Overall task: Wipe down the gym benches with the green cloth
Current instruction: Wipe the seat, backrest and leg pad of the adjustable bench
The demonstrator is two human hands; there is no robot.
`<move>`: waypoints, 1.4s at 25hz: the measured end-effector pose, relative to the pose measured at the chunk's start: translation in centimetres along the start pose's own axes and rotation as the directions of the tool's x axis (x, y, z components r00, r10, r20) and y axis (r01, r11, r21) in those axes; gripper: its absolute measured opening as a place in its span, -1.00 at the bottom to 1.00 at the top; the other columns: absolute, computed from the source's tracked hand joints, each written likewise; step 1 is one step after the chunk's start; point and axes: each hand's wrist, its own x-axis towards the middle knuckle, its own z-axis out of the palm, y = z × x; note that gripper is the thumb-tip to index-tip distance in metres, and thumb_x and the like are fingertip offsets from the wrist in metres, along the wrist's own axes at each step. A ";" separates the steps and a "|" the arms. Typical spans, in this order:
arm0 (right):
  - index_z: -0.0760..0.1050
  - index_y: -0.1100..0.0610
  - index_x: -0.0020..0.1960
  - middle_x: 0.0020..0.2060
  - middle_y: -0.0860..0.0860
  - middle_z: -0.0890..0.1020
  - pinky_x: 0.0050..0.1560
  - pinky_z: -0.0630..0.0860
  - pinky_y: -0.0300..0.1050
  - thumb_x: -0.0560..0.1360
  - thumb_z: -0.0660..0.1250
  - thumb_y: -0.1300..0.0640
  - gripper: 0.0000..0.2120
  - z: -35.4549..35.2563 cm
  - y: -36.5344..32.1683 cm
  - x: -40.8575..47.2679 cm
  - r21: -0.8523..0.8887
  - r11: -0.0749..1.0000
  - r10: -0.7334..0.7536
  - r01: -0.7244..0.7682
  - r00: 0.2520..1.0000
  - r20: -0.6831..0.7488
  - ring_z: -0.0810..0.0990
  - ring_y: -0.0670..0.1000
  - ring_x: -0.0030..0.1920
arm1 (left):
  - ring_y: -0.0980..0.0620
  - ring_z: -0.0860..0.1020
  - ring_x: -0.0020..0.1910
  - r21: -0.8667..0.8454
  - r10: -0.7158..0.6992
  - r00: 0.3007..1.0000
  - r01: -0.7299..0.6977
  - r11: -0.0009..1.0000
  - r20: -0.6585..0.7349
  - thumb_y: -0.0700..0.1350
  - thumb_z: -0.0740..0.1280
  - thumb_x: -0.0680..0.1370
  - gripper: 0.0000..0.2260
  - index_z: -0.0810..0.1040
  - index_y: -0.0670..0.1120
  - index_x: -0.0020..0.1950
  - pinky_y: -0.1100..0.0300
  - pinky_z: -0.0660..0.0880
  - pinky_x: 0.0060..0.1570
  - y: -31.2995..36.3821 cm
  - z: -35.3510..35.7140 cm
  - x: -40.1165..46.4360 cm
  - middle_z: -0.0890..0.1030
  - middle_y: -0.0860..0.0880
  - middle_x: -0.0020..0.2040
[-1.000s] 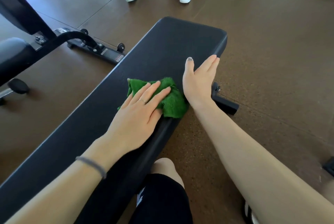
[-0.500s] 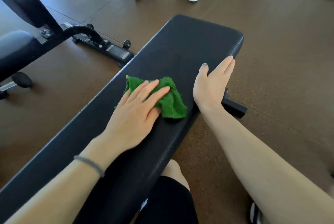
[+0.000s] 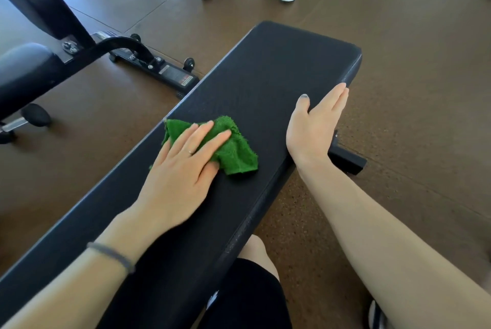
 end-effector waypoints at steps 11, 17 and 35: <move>-0.18 0.15 0.69 0.69 0.03 -0.13 0.66 -0.08 -0.08 0.73 0.08 0.03 -0.34 -0.1 0.4 0.0 0.109 0.994 -0.008 0.007 1.000 0.010 -0.15 -0.04 0.67 | 0.05 -0.05 0.67 0.012 -0.002 1.000 0.002 1.000 0.001 0.07 0.04 0.72 -0.52 0.05 0.32 0.63 -0.14 -0.09 0.62 4.0 0.5 6.8 0.03 0.15 0.68; -0.21 0.09 0.69 0.68 -0.04 -0.19 0.64 -0.16 -0.11 0.75 0.01 0.05 -0.39 -0.5 0.6 0.2 0.166 0.986 -0.022 0.011 0.998 0.062 -0.20 -0.10 0.66 | 0.03 -0.04 0.67 -0.047 0.010 1.000 -0.008 0.999 0.026 0.05 0.04 0.71 -0.54 0.11 0.33 0.61 -0.20 -0.12 0.60 8.0 0.9 18.6 0.06 0.11 0.69; 0.37 0.01 0.56 0.41 0.02 0.54 0.49 0.38 0.10 0.67 0.03 -0.31 -0.39 -7.7 -1.2 15.9 0.271 0.838 0.331 -0.473 0.837 0.435 0.52 0.07 0.38 | -0.08 0.04 0.66 0.066 0.082 0.997 -0.081 0.995 -0.011 0.03 0.07 0.71 -0.51 0.09 0.19 0.66 -0.26 0.01 0.59 18.1 2.9 21.0 0.12 0.01 0.68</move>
